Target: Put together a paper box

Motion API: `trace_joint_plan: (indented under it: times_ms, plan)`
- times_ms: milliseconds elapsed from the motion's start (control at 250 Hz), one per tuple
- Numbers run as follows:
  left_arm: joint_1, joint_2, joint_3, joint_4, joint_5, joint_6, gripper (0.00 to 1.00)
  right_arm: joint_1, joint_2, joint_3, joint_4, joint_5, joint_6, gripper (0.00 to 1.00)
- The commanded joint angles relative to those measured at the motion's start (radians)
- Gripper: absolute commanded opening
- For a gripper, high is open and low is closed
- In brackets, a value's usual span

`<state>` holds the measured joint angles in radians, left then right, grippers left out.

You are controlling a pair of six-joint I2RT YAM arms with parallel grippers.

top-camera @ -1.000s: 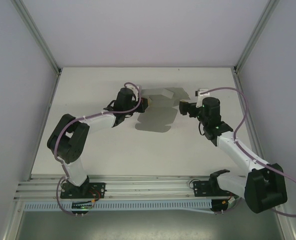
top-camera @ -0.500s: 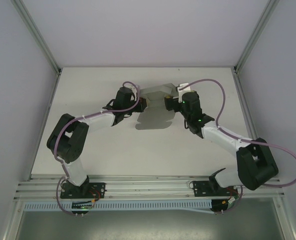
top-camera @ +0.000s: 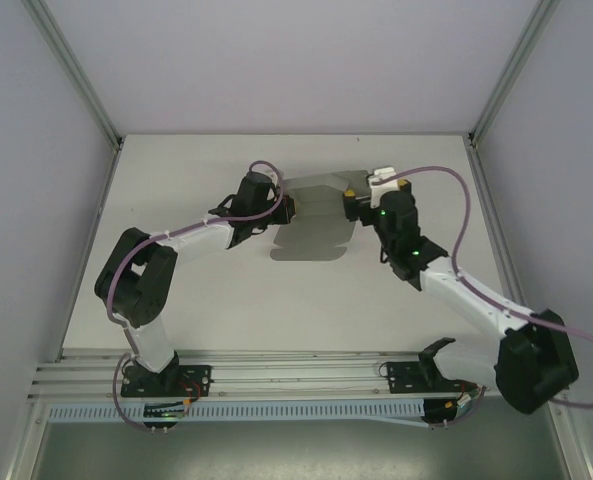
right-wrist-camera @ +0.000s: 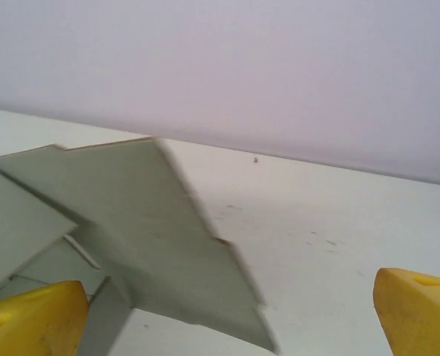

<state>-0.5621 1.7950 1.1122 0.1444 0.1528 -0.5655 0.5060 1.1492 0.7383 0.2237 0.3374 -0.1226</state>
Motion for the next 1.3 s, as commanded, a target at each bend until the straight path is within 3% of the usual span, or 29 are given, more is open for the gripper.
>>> trace_joint_plan:
  times_ms: [0,136,424,715,871,959,1155,1295]
  plan:
    - [-0.002,-0.029,0.02,-0.013,0.026,0.023,0.0,-0.067,-0.035,0.023,-0.135,-0.13,-0.002,0.97]
    - [-0.002,-0.014,0.033,-0.011,0.057,0.029,0.0,-0.087,-0.009,0.078,-0.153,-0.211,-0.045,0.91]
    - [-0.002,-0.007,0.038,-0.055,0.016,0.047,0.0,-0.11,-0.031,0.14,-0.198,-0.194,-0.078,0.9]
    - [-0.002,-0.006,0.038,-0.047,0.054,0.057,0.0,-0.333,-0.061,0.178,-0.259,-0.211,-0.048,0.93]
    - [-0.002,-0.01,0.04,-0.038,0.069,0.055,0.0,-0.398,0.046,0.249,-0.348,-0.403,-0.014,0.93]
    - [-0.002,-0.008,0.047,-0.043,0.056,0.052,0.0,-0.396,0.108,0.277,-0.396,-0.517,-0.027,0.86]
    - [-0.001,0.016,0.083,-0.091,0.038,0.028,0.0,-0.358,0.129,0.264,-0.425,-0.724,-0.052,0.85]
    - [-0.002,0.024,0.095,-0.083,0.05,0.019,0.0,-0.283,0.128,0.242,-0.42,-0.77,-0.04,0.85]
